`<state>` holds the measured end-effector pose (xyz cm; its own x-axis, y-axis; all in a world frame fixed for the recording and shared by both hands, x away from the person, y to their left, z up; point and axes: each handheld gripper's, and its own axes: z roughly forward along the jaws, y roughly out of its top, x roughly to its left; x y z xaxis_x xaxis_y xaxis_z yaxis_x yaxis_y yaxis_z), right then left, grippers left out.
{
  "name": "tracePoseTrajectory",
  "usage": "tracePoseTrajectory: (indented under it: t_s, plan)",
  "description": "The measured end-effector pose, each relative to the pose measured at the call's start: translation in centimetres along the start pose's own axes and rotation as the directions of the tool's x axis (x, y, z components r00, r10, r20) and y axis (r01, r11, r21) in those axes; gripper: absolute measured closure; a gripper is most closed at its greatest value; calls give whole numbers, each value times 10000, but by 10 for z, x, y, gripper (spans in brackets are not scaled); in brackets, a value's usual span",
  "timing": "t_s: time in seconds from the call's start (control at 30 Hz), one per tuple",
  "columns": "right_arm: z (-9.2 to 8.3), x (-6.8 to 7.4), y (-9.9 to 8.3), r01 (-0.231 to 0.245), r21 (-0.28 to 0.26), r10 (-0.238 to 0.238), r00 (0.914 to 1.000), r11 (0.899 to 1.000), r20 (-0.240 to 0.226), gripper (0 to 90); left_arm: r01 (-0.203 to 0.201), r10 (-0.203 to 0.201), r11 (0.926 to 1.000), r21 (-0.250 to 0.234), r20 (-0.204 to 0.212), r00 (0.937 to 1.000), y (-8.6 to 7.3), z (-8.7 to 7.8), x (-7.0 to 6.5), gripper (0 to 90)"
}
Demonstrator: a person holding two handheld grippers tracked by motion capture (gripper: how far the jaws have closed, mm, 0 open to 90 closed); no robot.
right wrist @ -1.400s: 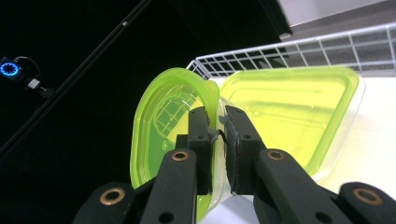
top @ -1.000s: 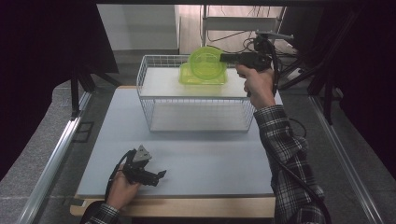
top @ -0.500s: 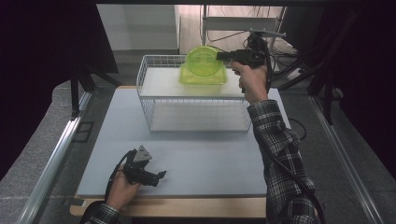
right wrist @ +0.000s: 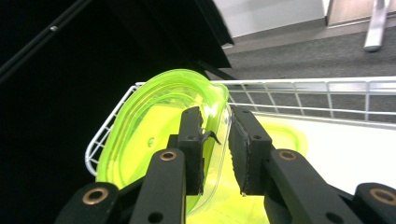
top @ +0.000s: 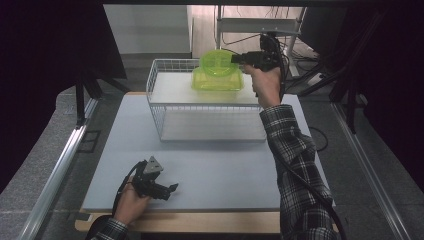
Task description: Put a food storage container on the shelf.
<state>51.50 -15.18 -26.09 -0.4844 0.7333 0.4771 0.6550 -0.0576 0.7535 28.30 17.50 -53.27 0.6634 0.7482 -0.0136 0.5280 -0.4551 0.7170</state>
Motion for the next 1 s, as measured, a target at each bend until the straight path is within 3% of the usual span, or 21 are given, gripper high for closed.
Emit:
tracePoseTrajectory:
  t_s: [0.17, 0.33, 0.77, 1.0]
  plan:
    - [4, -2, 0, 52, 23, -53, 9998, 10000, 207, 714, -12, 12, 10000, 31, 7, 10000, 0, 0, 0, 0]
    - [3, -1, 0, 296, -24, -295, 9987, 9996, 410, 639, -11, 11, 10000, 17, 9, 10000, 0, 0, 0, 0]
    - [-14, 1, 0, 911, -129, -908, 9956, 9958, 238, 494, 34, -34, 10000, -35, -2, 10000, 0, -1, 0, 0]
    - [-23, -1, -7, 1165, -57, -1165, 9932, 9932, 8, 443, 196, -195, 9993, -305, 36, 9998, 0, -2, 2, 0]
